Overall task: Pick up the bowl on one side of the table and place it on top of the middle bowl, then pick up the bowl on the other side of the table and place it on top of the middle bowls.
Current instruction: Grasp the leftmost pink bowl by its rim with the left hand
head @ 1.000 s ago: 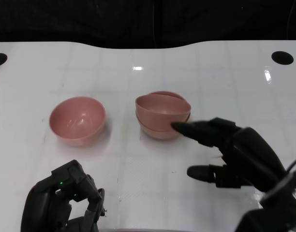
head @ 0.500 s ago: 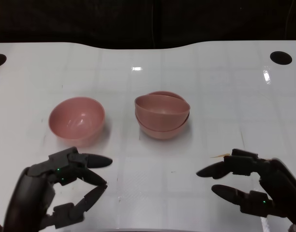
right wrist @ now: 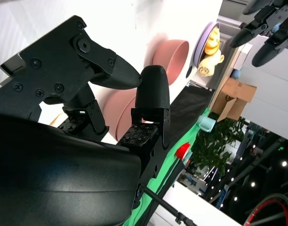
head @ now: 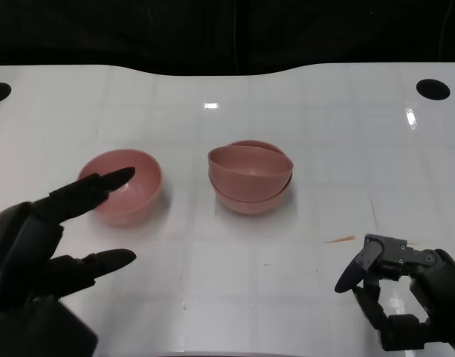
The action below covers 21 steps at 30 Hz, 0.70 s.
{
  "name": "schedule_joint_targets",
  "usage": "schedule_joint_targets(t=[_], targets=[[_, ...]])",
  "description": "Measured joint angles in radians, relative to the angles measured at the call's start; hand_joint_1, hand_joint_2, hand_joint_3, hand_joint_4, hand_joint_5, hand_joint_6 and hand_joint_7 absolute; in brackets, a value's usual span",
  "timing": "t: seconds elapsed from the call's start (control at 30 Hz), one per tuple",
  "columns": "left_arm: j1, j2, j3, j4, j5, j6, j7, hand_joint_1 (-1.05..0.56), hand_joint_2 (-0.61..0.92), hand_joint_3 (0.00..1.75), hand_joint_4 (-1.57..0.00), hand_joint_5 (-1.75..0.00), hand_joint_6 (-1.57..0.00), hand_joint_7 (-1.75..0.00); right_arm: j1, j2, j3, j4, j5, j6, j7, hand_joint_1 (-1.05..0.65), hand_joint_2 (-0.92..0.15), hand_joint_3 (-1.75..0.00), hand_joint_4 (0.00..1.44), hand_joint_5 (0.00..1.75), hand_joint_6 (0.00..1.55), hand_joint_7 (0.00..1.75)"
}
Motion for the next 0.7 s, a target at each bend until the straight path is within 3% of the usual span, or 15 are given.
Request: schedule_joint_targets(t=[0.13, 0.4, 0.7], targets=[[-0.053, 0.022, -0.065, -0.009, 0.225, 0.091, 0.022, -0.54, 0.92, 0.07, -0.46, -0.07, -0.36, 0.00, -0.005, 0.023, -0.009, 0.020, -0.004, -0.003, 0.012, -0.20, -0.44, -1.31, 0.90, 1.75, 0.76, 1.51], [-0.217, 0.012, -0.228, 0.065, 0.535, 0.337, 0.018, -0.52, 0.89, 0.01, -0.46, -0.06, -0.37, -0.01, -0.009, 0.047, -0.034, 0.043, -0.012, -0.008, 0.031, -0.22, -0.45, -1.29, 0.89, 1.75, 0.76, 1.52], [-0.374, -0.003, -0.353, 0.301, 0.639, 0.490, 0.020, -0.52, 0.91, 0.01, -0.53, -0.07, -0.42, -0.01, -0.005, 0.064, -0.039, 0.039, -0.020, -0.005, 0.040, -0.22, -0.45, -1.28, 0.89, 1.75, 0.76, 1.52]])
